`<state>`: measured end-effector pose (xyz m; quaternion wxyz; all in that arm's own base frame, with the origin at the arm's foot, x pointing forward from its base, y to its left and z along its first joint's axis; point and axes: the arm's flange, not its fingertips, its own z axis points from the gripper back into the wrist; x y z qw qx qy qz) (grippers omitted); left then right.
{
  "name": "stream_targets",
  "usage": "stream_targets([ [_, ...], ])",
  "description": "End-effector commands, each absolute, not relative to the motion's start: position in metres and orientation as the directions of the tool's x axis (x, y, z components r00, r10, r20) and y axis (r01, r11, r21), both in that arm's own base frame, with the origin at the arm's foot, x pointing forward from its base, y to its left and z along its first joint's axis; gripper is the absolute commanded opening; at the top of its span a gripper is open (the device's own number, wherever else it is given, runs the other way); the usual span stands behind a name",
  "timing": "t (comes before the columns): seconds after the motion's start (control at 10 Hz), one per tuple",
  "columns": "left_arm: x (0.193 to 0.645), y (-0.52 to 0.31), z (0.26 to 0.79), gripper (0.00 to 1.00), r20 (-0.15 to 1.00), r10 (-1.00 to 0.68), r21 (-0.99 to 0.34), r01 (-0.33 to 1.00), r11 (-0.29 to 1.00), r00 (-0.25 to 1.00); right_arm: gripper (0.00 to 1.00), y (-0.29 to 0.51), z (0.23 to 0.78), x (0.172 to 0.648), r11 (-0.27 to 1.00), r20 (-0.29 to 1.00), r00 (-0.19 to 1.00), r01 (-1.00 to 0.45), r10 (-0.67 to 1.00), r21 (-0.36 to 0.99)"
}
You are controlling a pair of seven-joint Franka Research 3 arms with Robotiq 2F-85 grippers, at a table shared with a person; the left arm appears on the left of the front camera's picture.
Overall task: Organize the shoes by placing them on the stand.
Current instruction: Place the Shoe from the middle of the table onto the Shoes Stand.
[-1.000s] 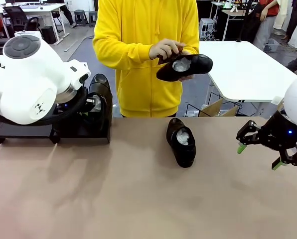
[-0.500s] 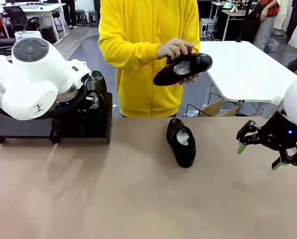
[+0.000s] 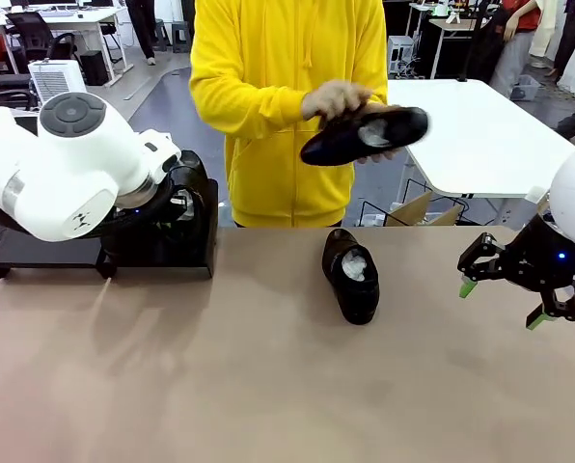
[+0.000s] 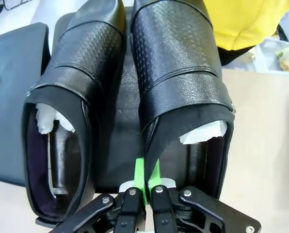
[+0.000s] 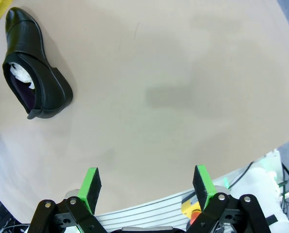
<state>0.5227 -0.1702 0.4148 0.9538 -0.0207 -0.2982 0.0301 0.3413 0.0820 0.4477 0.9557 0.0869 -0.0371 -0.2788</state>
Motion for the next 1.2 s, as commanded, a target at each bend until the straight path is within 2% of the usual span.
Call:
stream_targets([
  [0.0, 0.527, -0.175, 0.415, 0.00, 0.595, 0.089, -0.066, -0.062, 0.996, 0.799, 1.00, 0.080, 0.448, 0.342, 0.839, 0.024, 0.851, 0.511, -0.524, 0.190],
  [0.1, 0.527, -0.174, 0.416, 0.10, 0.592, 0.091, -0.070, -0.061, 0.996, 0.801, 1.00, 0.080, 0.448, 0.342, 0.839, 0.024, 0.851, 0.511, -0.524, 0.190],
  [0.5, 0.528, -0.169, 0.426, 0.87, 0.626, 0.100, -0.075, -0.067, 0.995, 0.773, 1.00, 0.080, 0.448, 0.342, 0.839, 0.024, 0.851, 0.511, -0.524, 0.190],
  [0.6, 0.527, -0.168, 0.432, 1.00, 0.639, 0.098, -0.075, -0.065, 0.995, 0.763, 1.00, 0.080, 0.448, 0.342, 0.839, 0.024, 0.851, 0.511, -0.524, 0.190],
  [0.8, 0.513, -0.172, 0.458, 1.00, 0.668, 0.090, -0.086, -0.043, 0.995, 0.739, 1.00, 0.080, 0.448, 0.342, 0.839, 0.024, 0.851, 0.511, -0.524, 0.190],
  [1.0, 0.488, -0.176, 0.492, 1.00, 0.615, 0.118, -0.118, -0.057, 0.991, 0.779, 1.00, 0.080, 0.448, 0.342, 0.839, 0.024, 0.851, 0.511, -0.524, 0.190],
  [1.1, 0.518, -0.175, 0.462, 1.00, 0.649, 0.091, -0.095, -0.038, 0.995, 0.755, 1.00, 0.080, 0.448, 0.342, 0.839, 0.024, 0.851, 0.511, -0.524, 0.190],
])
